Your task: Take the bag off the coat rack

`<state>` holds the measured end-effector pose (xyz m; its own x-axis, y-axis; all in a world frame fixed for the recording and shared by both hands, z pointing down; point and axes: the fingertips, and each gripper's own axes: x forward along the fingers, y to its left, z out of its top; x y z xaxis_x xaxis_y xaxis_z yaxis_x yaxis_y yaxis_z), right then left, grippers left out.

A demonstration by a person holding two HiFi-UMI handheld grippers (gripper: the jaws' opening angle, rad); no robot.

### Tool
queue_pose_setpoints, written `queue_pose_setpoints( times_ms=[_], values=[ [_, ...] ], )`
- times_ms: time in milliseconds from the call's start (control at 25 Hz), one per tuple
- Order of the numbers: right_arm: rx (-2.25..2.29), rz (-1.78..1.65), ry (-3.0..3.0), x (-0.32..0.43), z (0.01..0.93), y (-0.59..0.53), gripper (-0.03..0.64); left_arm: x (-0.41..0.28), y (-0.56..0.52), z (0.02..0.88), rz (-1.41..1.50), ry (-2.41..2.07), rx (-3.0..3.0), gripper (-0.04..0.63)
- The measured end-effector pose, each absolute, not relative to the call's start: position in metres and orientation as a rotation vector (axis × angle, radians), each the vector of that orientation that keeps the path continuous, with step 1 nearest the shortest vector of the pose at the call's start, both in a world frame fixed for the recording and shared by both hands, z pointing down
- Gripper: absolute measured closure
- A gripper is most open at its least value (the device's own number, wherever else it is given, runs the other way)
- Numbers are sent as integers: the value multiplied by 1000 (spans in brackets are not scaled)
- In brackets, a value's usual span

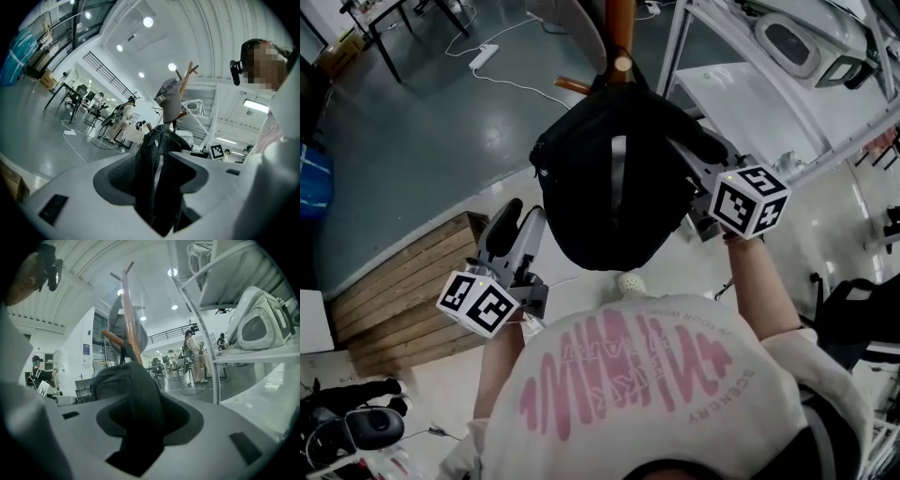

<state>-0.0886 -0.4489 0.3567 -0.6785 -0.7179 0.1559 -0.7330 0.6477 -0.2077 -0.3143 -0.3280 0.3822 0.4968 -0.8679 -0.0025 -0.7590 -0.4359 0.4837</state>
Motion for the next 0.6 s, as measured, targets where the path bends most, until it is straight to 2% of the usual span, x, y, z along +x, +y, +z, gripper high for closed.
queue_pose_setpoints(
  times_ms=[240,600],
  values=[
    [1110,410,-2856,-86,355,-463,443,-292,-354,378,-206,-1352,2393,308],
    [976,454,-2912,-91,360,-469,445,-275,-387,363,-135,-1387,2471,302]
  ],
)
